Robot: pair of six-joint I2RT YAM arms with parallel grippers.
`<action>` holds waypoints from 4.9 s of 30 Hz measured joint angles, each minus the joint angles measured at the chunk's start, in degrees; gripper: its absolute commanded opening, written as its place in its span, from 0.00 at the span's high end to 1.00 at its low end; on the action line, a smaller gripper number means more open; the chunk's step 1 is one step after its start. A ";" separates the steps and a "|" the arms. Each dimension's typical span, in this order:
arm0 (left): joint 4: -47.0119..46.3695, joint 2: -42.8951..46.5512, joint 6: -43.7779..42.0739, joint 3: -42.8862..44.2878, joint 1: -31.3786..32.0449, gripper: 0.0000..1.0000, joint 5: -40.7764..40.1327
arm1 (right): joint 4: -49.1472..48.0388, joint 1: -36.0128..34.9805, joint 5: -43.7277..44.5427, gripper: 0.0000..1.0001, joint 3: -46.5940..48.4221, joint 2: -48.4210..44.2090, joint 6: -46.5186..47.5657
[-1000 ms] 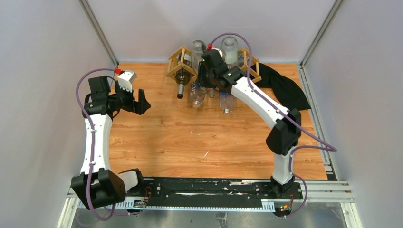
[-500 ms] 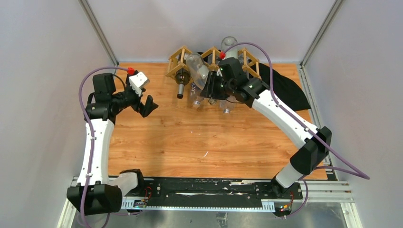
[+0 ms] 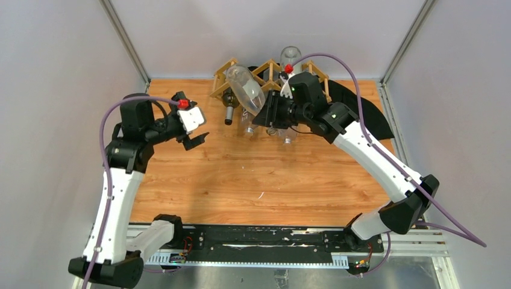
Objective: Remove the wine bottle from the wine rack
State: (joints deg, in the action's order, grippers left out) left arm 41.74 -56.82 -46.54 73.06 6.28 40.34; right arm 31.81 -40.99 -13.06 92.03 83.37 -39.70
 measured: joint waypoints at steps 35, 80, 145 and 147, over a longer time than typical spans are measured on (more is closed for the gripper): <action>0.44 29.51 -35.36 -27.54 5.84 0.07 0.68 | 4.59 -21.90 -6.21 1.00 13.40 16.96 4.31; -15.56 27.28 -30.36 -40.50 6.29 1.00 -3.41 | -7.04 -20.70 -14.21 0.35 2.47 11.30 4.90; -59.84 -46.66 45.33 1.38 -9.53 1.00 -21.99 | -1.53 17.64 4.52 0.00 -3.61 -1.46 8.92; -61.11 -48.48 45.62 2.16 -9.51 1.00 -22.16 | -1.92 17.99 4.52 0.00 -3.61 -0.90 8.90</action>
State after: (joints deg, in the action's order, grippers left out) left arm -19.38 -105.30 -0.93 75.22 -3.22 18.17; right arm 29.89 -23.00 -8.54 88.42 82.48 -30.81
